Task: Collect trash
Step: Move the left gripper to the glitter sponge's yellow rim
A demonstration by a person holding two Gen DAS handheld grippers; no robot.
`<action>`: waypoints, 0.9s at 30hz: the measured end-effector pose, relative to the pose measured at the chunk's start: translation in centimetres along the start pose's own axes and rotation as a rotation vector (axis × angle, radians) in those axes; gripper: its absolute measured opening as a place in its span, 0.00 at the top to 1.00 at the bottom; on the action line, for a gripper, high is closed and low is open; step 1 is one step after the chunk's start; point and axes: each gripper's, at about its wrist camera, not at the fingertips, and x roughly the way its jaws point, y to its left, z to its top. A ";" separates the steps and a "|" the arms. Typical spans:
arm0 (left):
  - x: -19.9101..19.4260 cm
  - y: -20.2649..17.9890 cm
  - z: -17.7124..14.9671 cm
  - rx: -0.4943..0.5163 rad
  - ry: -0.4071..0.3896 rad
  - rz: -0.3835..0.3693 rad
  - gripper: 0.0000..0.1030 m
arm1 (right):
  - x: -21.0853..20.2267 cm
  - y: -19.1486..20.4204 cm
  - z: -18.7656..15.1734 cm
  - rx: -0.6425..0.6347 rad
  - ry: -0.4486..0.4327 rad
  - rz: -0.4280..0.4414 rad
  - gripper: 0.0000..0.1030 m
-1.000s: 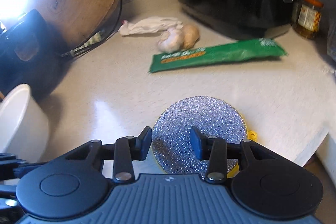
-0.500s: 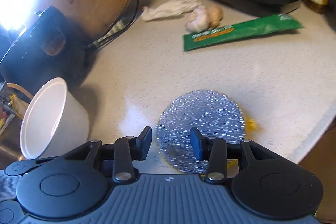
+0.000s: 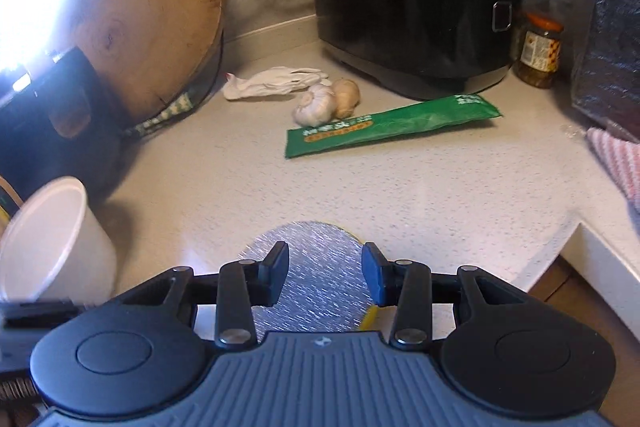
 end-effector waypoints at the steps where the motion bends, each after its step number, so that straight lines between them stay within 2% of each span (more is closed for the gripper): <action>1: 0.3 -0.1 0.2 0.001 0.004 0.008 0.74 | 0.0 -0.1 -0.4 -0.004 -0.002 0.000 0.61; 9: 2.1 -2.0 1.2 0.066 0.037 0.043 0.74 | 0.9 -3.8 -3.5 0.111 0.071 0.030 0.63; 13: 3.0 -2.6 1.6 0.086 0.048 0.053 0.73 | -0.4 -5.4 -4.6 0.140 0.058 0.040 0.63; 16: 4.0 -2.6 2.6 0.074 0.028 0.058 0.73 | -1.1 -6.2 -4.2 0.153 0.030 0.057 0.63; 21: 6.2 -2.1 4.4 0.040 0.004 0.076 0.74 | 0.1 -5.7 -2.9 0.140 -0.001 0.096 0.63; 25: 7.2 -1.2 4.9 0.021 0.023 0.094 0.74 | 1.6 -4.9 -3.6 0.113 0.040 0.103 0.64; 27: 7.6 -0.7 4.9 0.008 0.041 0.087 0.74 | 1.2 -4.8 -4.1 0.082 0.023 0.103 0.64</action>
